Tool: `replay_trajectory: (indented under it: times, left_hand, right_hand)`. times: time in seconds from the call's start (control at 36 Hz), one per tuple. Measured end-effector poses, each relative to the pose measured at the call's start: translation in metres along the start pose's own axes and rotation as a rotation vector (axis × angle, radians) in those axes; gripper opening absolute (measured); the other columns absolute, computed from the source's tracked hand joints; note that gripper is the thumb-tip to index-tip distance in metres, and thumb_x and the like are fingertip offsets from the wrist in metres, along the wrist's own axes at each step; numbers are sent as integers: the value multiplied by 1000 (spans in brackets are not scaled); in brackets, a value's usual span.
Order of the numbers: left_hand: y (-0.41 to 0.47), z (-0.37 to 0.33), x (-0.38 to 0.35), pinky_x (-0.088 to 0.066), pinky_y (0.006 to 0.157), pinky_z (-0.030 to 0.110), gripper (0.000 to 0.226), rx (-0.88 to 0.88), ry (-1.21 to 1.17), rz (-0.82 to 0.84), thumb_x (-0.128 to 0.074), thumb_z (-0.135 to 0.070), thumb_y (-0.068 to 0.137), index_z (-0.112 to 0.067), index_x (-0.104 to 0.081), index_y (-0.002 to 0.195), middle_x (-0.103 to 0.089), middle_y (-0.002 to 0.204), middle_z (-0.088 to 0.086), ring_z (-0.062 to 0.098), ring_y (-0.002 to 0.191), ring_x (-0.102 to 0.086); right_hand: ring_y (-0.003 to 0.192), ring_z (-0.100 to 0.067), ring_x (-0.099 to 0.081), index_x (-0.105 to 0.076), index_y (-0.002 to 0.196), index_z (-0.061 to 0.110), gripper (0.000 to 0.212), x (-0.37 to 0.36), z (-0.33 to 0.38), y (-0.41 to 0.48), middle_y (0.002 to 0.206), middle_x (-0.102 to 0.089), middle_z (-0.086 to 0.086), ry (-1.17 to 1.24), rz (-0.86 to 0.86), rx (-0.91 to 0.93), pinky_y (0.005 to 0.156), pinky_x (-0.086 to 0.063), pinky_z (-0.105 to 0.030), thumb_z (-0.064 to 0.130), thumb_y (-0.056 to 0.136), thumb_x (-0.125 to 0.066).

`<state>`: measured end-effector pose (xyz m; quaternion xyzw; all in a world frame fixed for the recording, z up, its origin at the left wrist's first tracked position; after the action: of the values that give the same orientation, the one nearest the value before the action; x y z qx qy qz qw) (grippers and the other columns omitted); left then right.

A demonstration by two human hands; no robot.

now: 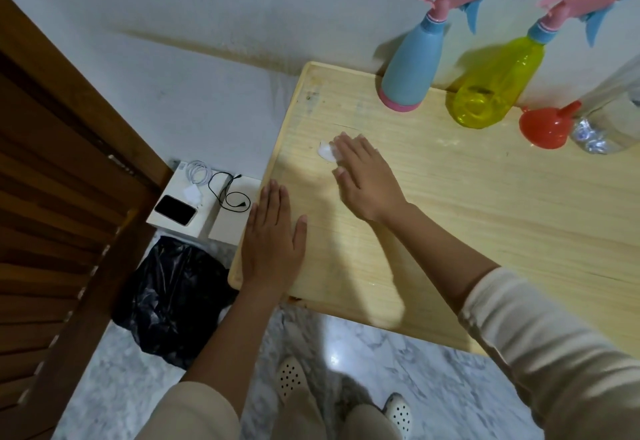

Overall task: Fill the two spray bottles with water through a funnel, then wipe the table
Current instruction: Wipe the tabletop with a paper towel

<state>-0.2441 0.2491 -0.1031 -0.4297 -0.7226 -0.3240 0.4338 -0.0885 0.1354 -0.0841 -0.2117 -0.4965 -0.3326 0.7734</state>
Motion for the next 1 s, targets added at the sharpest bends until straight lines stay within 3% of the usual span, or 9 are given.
replay_trajectory:
  times: [0.06, 0.17, 0.31, 0.53, 0.67, 0.86, 1.0]
  left_hand:
    - [0, 0, 0, -4, 115, 30, 69, 0, 8, 1, -19, -45, 92, -2, -25, 146, -23, 155, 14, 18, 144, -15]
    - [0, 1, 0, 1, 115, 27, 72, 1, 8, 15, -15, -47, 91, -3, -21, 147, -18, 156, 12, 11, 142, -6]
    - [-1, 1, 1, -1, 115, 29, 74, 1, 15, 28, -13, -48, 90, -3, -21, 147, -17, 157, 13, 21, 146, -13]
    - [-2, -1, 2, 5, 113, 26, 77, 18, 31, 40, -8, -50, 87, -4, -18, 148, -16, 157, 12, 21, 146, -12]
    - [-13, -4, 2, 1, 114, 30, 76, 30, 53, 53, -9, -49, 88, -3, -21, 147, -18, 156, 14, 24, 146, -15]
    - [-35, -15, -3, -2, 117, 35, 79, 109, 74, 45, -6, -51, 85, -6, -18, 149, -14, 158, 10, 22, 146, -11]
    - [-56, -45, -9, 0, 117, 38, 72, 208, 84, 50, -18, -46, 90, -5, -13, 150, -7, 159, 10, 22, 147, -4]
  right_hand:
    - [143, -28, -22, -30, 145, 19, 57, -2, 2, 0, 153, -31, -3, -8, -46, -53, 115, -20, -48, 38, 93, -19]
    - [141, -33, -20, -37, 142, 23, 45, -9, 18, -4, 150, -33, -3, -58, -106, -125, 114, -14, -44, 26, 96, -35]
    - [140, -33, -20, -38, 140, 21, 49, -15, 23, -9, 151, -32, -4, -86, -89, -126, 114, -12, -45, 33, 93, -31]
    - [141, -34, -22, -34, 144, 17, 61, -15, 23, -32, 153, -31, -4, -145, 13, 31, 114, -13, -45, 44, 92, -17]
    - [137, -35, -33, -42, 141, 16, 53, -18, 22, -58, 147, -41, -5, -114, 21, 153, 111, -27, -49, 40, 96, -26]
    - [136, -34, -35, -44, 140, 16, 49, -12, -1, -94, 146, -43, -3, -101, 31, 355, 110, -26, -41, 38, 97, -36]
    - [139, -27, -32, -37, 144, 20, 52, 8, -38, -128, 149, -38, 1, -152, 138, 416, 112, -29, -44, 43, 98, -29]
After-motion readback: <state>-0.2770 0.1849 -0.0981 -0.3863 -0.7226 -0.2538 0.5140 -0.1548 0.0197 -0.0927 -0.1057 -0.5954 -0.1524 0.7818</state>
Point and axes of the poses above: each hand's wrist, its own y-axis towards the middle knuckle, its own x-axis out of the back of the hand, z = x × y, the point moved 2 cm from there along y, towards the middle knuckle
